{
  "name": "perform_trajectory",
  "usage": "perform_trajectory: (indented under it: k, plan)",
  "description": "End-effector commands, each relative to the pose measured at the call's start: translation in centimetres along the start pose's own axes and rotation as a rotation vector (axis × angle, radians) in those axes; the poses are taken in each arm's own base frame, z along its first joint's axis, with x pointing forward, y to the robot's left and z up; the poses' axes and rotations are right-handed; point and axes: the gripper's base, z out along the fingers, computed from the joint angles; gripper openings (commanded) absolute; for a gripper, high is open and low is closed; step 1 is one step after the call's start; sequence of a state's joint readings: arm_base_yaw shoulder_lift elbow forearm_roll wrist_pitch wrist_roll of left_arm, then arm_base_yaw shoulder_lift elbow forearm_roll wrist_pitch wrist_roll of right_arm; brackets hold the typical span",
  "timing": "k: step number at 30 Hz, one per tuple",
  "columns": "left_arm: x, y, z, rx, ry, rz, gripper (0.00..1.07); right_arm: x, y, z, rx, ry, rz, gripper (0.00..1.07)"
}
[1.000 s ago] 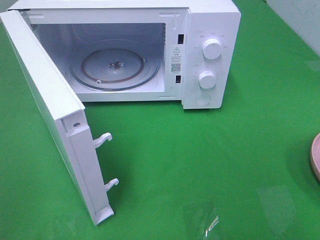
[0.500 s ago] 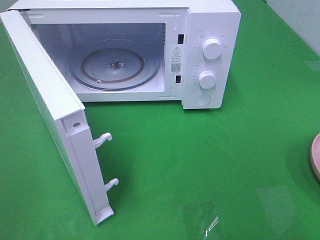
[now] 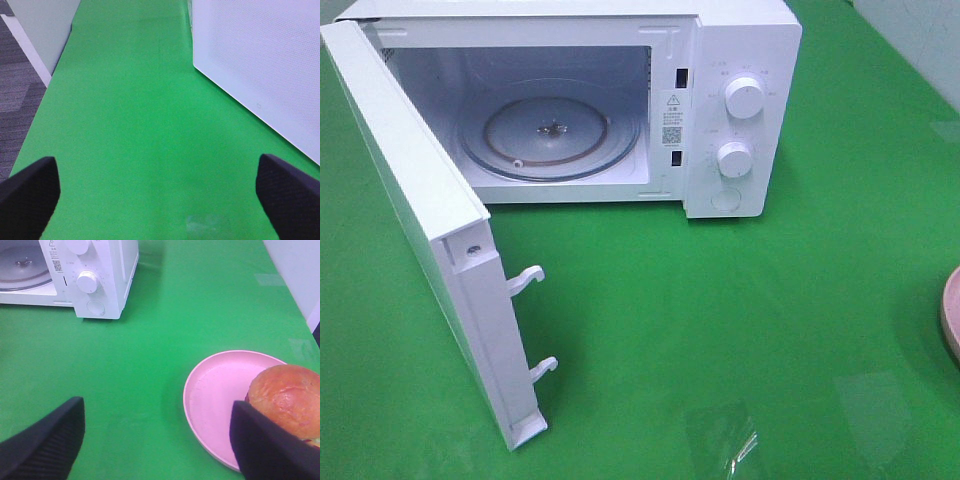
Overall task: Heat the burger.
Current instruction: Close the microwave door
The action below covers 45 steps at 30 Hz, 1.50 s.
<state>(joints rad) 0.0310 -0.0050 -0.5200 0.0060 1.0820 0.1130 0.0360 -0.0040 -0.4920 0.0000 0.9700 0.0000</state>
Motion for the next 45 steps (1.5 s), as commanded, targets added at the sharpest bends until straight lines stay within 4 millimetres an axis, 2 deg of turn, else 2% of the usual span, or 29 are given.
perform_trajectory:
  k: [1,31,35,37,40,41,42,43,44,45]
  plan:
    - [0.1,-0.1,-0.2,0.003,-0.030,-0.003,1.00,0.1,0.0,-0.4,-0.003,-0.035,0.004,0.76]
    - [0.1,-0.1,-0.2,0.003,-0.030,-0.007,1.00,0.1,0.0,-0.4,-0.003,-0.035,0.004,0.76]
    - [-0.8,0.0,-0.8,0.010,-0.046,-0.013,1.00,0.1,0.0,-0.4,-0.003,-0.035,0.004,0.76]
    - [-2.4,0.2,-0.8,0.007,-0.076,-0.015,0.98,0.1,0.0,-0.4,-0.003,-0.035,0.004,0.76]
    - [-3.1,0.2,-0.4,0.004,-0.086,-0.016,0.94,0.1,0.0,-0.4,-0.003,-0.035,0.004,0.76]
    - [-3.7,0.3,0.1,0.008,-0.094,-0.027,0.89,0.1,0.0,-0.4,-0.003,-0.035,0.004,0.76]
    - [-3.7,0.3,0.1,0.008,-0.094,-0.027,0.89,0.1,0.0,-0.4,-0.003,-0.035,0.004,0.76]
    - [-4.4,0.3,0.7,0.011,-0.101,-0.070,0.80,0.1,0.0,-0.4,-0.003,-0.035,0.004,0.76]
    - [-4.4,0.3,0.7,0.011,-0.101,-0.070,0.80,0.1,0.0,-0.4,-0.003,-0.035,0.004,0.76]
    - [-4.7,0.4,1.1,0.012,-0.102,-0.093,0.75,0.1,0.0,-0.4,-0.003,-0.035,0.004,0.76]
